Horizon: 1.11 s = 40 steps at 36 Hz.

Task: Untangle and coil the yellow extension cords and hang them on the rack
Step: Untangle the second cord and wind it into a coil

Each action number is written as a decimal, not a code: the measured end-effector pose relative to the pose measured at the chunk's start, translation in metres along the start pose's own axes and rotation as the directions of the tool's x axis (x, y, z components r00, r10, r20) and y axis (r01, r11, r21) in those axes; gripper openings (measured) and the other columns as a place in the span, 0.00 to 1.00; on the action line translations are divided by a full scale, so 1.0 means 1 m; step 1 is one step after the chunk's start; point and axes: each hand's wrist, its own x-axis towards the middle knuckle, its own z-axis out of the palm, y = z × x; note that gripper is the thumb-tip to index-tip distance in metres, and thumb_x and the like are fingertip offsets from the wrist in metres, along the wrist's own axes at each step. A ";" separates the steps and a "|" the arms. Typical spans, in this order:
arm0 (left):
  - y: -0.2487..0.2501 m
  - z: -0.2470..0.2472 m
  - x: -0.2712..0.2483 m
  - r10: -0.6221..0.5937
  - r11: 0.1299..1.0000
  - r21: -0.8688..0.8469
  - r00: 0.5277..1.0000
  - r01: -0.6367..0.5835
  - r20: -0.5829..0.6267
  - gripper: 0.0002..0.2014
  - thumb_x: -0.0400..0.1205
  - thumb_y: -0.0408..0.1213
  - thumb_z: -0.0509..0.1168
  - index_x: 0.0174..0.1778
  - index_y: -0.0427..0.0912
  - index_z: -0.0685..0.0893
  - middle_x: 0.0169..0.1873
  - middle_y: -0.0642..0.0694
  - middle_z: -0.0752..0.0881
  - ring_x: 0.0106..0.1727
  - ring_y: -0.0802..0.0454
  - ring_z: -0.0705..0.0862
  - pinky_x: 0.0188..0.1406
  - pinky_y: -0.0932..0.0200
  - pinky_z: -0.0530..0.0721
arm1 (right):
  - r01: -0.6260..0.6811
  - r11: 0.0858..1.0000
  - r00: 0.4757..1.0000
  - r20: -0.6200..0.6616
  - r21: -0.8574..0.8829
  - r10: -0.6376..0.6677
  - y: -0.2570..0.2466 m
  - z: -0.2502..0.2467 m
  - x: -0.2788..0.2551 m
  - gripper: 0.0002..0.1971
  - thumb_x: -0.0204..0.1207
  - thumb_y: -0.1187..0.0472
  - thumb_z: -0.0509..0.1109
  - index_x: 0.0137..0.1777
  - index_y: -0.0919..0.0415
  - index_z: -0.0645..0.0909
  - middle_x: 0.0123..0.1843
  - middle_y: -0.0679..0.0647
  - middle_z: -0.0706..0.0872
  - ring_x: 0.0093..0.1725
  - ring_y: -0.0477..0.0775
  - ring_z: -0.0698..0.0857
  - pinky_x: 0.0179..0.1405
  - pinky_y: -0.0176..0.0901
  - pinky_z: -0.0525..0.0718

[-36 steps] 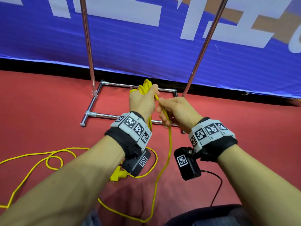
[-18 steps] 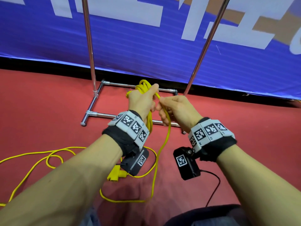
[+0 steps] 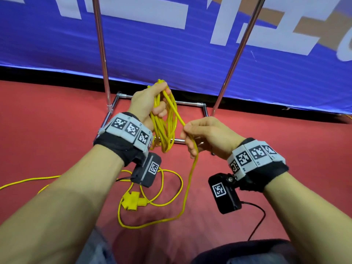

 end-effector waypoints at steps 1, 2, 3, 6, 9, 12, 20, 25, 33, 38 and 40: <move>0.002 -0.001 0.000 -0.015 1.000 -0.014 0.999 0.015 0.035 0.13 0.86 0.35 0.59 0.36 0.34 0.79 0.23 0.44 0.80 0.09 0.60 0.62 0.10 0.67 0.61 | 0.017 1.000 1.000 -0.008 -0.009 -0.017 -0.001 0.001 0.001 0.14 0.85 0.63 0.59 0.41 0.66 0.80 0.25 0.58 0.79 0.23 0.55 0.78 0.27 0.43 0.81; 0.003 -0.002 -0.001 -0.032 0.999 -0.025 0.997 0.034 0.070 0.13 0.86 0.36 0.58 0.37 0.34 0.79 0.24 0.45 0.81 0.09 0.60 0.62 0.09 0.67 0.61 | 0.036 0.999 0.999 -0.024 -0.018 -0.036 -0.003 0.002 0.001 0.13 0.85 0.63 0.59 0.41 0.66 0.81 0.25 0.57 0.79 0.22 0.55 0.78 0.27 0.42 0.80; 0.004 -0.003 -0.002 -0.051 0.998 -0.031 0.994 0.055 0.101 0.14 0.87 0.36 0.57 0.38 0.34 0.79 0.25 0.46 0.83 0.09 0.61 0.61 0.09 0.67 0.61 | 0.055 0.998 0.997 -0.044 -0.021 -0.056 -0.004 0.002 0.003 0.13 0.85 0.63 0.59 0.42 0.67 0.81 0.24 0.57 0.79 0.22 0.54 0.78 0.26 0.41 0.79; 0.002 0.000 -0.008 -0.107 0.994 0.007 0.978 0.108 0.178 0.13 0.87 0.38 0.57 0.39 0.36 0.78 0.26 0.47 0.83 0.09 0.61 0.61 0.09 0.67 0.60 | 0.113 0.994 0.988 -0.100 -0.011 -0.113 -0.008 0.003 0.008 0.13 0.85 0.63 0.60 0.42 0.67 0.81 0.24 0.55 0.80 0.20 0.53 0.78 0.24 0.41 0.77; -0.004 0.007 -0.013 -0.159 0.984 0.112 0.963 0.137 0.216 0.12 0.86 0.38 0.59 0.40 0.36 0.78 0.16 0.49 0.77 0.10 0.59 0.62 0.13 0.66 0.59 | 0.145 0.989 0.981 -0.127 -0.013 -0.145 -0.011 0.005 0.012 0.14 0.86 0.63 0.60 0.41 0.67 0.81 0.24 0.55 0.80 0.20 0.52 0.78 0.24 0.39 0.77; -0.007 0.010 -0.015 -0.152 0.977 0.180 0.970 0.118 0.191 0.11 0.85 0.37 0.61 0.39 0.37 0.79 0.10 0.50 0.71 0.12 0.57 0.62 0.17 0.63 0.60 | 0.129 0.991 0.983 -0.130 -0.022 -0.130 -0.009 0.006 0.014 0.14 0.86 0.62 0.60 0.41 0.65 0.81 0.25 0.55 0.81 0.21 0.53 0.79 0.25 0.40 0.78; 0.002 0.005 -0.007 0.011 0.996 0.083 1.000 -0.010 -0.012 0.13 0.84 0.34 0.63 0.33 0.38 0.79 0.26 0.40 0.78 0.15 0.56 0.72 0.17 0.65 0.70 | -0.012 1.000 0.999 0.031 0.019 0.012 0.005 0.002 0.004 0.15 0.85 0.60 0.60 0.40 0.66 0.81 0.27 0.59 0.82 0.27 0.57 0.82 0.46 0.61 0.85; 0.002 0.003 -0.007 -0.055 0.998 0.010 0.998 0.055 -0.020 0.16 0.84 0.40 0.65 0.30 0.41 0.78 0.27 0.46 0.82 0.33 0.48 0.85 0.48 0.48 0.86 | -0.072 0.997 0.994 0.078 -0.030 0.074 0.008 0.001 0.002 0.12 0.82 0.63 0.65 0.37 0.66 0.80 0.27 0.59 0.81 0.25 0.56 0.79 0.40 0.52 0.84; 0.015 -0.005 -0.005 -0.118 0.968 -0.229 0.992 0.106 -0.039 0.16 0.86 0.41 0.60 0.32 0.44 0.71 0.17 0.52 0.67 0.12 0.58 0.63 0.16 0.68 0.66 | -0.154 0.968 0.985 -0.106 -0.195 0.136 0.017 -0.011 0.005 0.16 0.76 0.73 0.62 0.26 0.63 0.77 0.23 0.59 0.77 0.26 0.58 0.78 0.24 0.34 0.78; 0.011 -0.004 -0.006 -0.069 0.980 -0.194 0.990 0.044 -0.125 0.16 0.85 0.37 0.60 0.30 0.42 0.71 0.15 0.52 0.67 0.12 0.58 0.62 0.14 0.67 0.60 | -0.206 0.929 0.947 -0.302 -0.307 0.110 0.022 -0.024 0.014 0.12 0.71 0.69 0.64 0.26 0.64 0.80 0.24 0.58 0.78 0.25 0.58 0.77 0.19 0.32 0.74; 0.013 -0.006 -0.004 -0.045 0.981 -0.195 0.986 0.013 -0.163 0.16 0.85 0.36 0.60 0.30 0.42 0.71 0.15 0.52 0.67 0.12 0.57 0.61 0.14 0.67 0.59 | -0.259 0.889 0.929 -0.350 -0.378 0.122 0.029 -0.030 0.017 0.12 0.66 0.64 0.66 0.22 0.61 0.80 0.21 0.55 0.79 0.23 0.57 0.78 0.23 0.35 0.76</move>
